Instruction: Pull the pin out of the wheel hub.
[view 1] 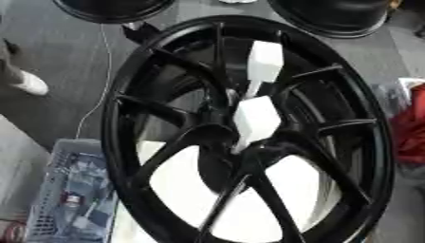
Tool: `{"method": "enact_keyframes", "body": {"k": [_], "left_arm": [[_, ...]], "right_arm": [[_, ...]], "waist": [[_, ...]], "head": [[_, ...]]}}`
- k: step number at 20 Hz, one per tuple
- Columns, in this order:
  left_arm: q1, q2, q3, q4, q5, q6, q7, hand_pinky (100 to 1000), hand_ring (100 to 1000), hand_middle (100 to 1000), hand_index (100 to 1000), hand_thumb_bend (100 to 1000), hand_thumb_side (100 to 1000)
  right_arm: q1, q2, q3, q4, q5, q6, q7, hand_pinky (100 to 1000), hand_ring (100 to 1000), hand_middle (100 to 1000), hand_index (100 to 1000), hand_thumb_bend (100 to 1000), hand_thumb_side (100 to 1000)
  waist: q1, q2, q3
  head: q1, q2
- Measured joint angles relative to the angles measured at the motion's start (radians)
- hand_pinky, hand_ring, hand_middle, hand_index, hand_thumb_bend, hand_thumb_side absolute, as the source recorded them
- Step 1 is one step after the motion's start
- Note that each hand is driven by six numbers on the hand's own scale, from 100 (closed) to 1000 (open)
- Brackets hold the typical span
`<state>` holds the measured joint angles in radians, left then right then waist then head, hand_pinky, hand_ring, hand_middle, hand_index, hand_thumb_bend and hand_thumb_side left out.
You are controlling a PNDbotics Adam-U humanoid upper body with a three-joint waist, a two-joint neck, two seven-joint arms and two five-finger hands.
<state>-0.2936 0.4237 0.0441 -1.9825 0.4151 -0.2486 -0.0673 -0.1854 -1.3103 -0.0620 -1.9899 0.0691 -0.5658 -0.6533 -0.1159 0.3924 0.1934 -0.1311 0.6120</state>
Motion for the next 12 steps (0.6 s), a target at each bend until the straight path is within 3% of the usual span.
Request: {"method": "enact_keyframes", "body": {"k": [6, 12], "left_arm": [[-0.011, 0.0, -0.003, 0.0, 0.013, 0.002, -0.003, 812, 746, 657, 797, 100, 662], [-0.029, 0.0, -0.005, 0.0, 0.025, 0.006, -0.01, 813, 746, 656, 797, 100, 661]], "right_arm": [[-0.061, -0.006, 0.143, -0.001, 0.045, -0.036, 0.09, 681, 911, 864, 849, 100, 329], [-0.077, 0.001, 0.276, -0.001, 0.105, -0.065, 0.176, 679, 911, 866, 849, 100, 333]], "waist": [[-0.01, 0.0, 0.029], [-0.011, 0.002, 0.055]], "head": [[-0.033, -0.009], [-0.076, -0.019]]}}
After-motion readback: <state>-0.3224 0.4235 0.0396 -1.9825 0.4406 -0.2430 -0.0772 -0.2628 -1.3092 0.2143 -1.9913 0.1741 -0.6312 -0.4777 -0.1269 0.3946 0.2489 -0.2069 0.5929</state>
